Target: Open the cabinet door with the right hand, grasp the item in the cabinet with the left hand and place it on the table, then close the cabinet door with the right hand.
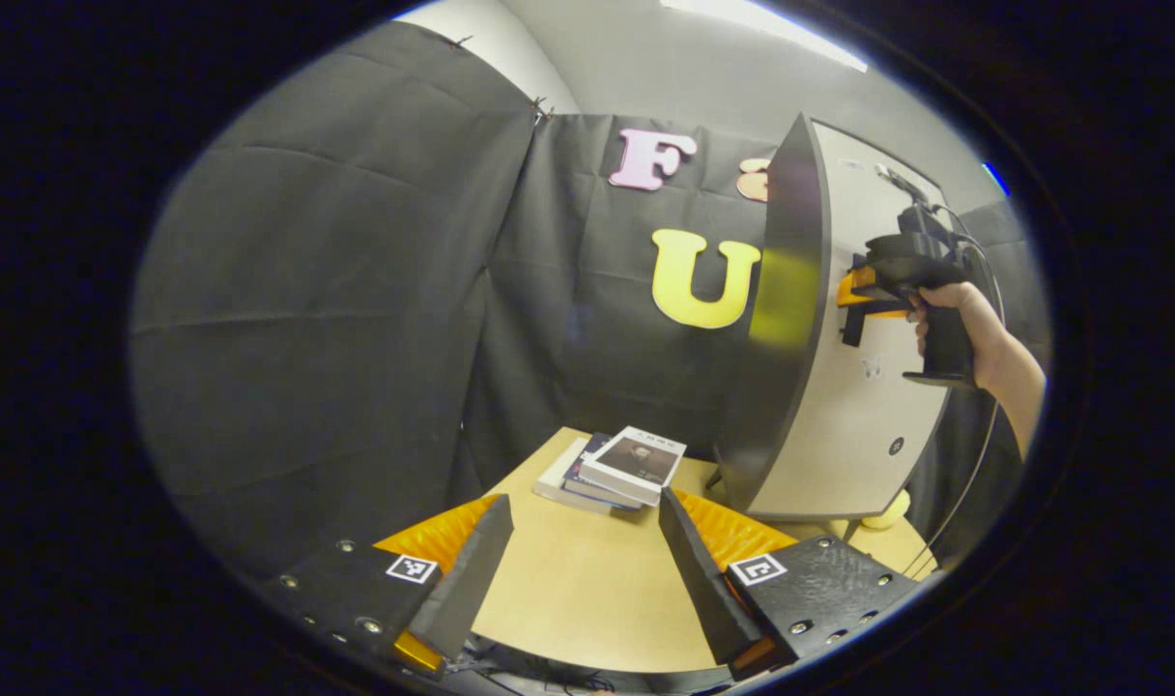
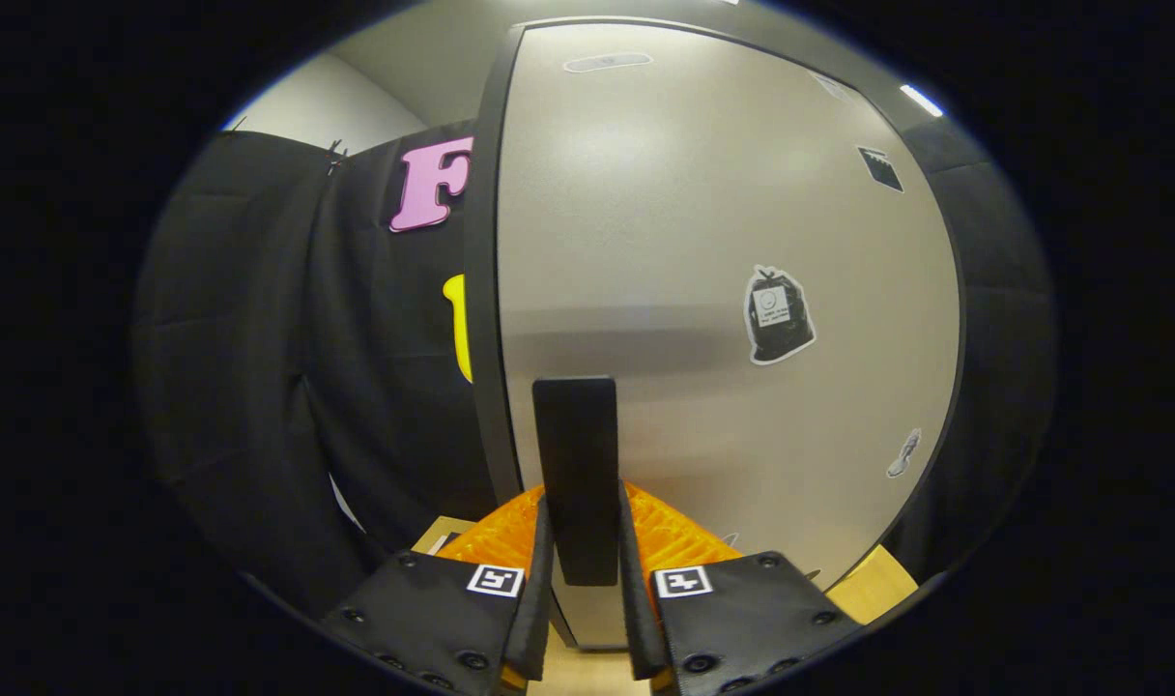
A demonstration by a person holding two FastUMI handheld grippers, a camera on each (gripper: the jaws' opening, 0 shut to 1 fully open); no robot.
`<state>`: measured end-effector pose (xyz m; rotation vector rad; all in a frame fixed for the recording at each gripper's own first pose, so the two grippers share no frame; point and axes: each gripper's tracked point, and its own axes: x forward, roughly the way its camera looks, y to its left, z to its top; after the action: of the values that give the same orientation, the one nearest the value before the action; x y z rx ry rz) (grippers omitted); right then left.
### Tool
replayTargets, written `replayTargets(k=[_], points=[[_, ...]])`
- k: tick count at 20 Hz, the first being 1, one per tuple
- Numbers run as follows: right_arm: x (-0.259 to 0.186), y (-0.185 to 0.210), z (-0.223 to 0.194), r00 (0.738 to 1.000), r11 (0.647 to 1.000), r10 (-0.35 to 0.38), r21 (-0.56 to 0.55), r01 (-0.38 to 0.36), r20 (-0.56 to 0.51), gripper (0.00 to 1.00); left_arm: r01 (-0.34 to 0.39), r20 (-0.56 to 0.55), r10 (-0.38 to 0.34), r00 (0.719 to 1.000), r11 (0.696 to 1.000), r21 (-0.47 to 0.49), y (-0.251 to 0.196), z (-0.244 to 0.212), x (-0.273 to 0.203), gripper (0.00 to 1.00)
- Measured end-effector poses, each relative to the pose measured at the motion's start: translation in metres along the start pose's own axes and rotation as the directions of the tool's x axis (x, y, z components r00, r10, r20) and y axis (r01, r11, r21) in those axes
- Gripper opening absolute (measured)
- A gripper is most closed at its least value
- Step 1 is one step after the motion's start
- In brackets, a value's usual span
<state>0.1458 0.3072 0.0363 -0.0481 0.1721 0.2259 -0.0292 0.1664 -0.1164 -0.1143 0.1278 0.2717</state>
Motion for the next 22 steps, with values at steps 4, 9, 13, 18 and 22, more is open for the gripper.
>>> replayTargets(k=[4, 9, 13, 18, 22], points=[[-0.004, 0.003, 0.000, 1.000, 0.999, -0.003, -0.035, 0.003, 0.011, 0.35, 0.000, 0.005, 0.000, 1.000, 1.000, -0.005, 0.004, 0.003, -0.003, 0.93], [-0.006, 0.005, 0.002, 0.998, 0.997, 0.054, -0.056, -0.053, 0.032, 0.26, -0.005, -0.007, 0.005, 1.000, 1.000, 0.004, 0.004, -0.002, -0.009, 0.91], [-0.007, 0.005, 0.000, 0.994, 0.992, 0.106, -0.070, -0.105, 0.014, 0.14, 0.005, -0.017, -0.005, 1.000, 1.000, -0.007, -0.003, -0.007, -0.012, 0.96], [-0.019, 0.006, 0.000, 0.990, 0.986, 0.143, -0.089, -0.142, 0.009, 0.12, 0.026, -0.016, -0.026, 1.000, 1.000, 0.003, -0.019, -0.007, -0.013, 0.95], [-0.031, 0.006, 0.000, 0.980, 0.976, 0.199, -0.090, -0.198, -0.006, 0.14, 0.039, -0.015, -0.039, 0.999, 0.999, 0.021, -0.030, -0.006, -0.015, 0.92]])
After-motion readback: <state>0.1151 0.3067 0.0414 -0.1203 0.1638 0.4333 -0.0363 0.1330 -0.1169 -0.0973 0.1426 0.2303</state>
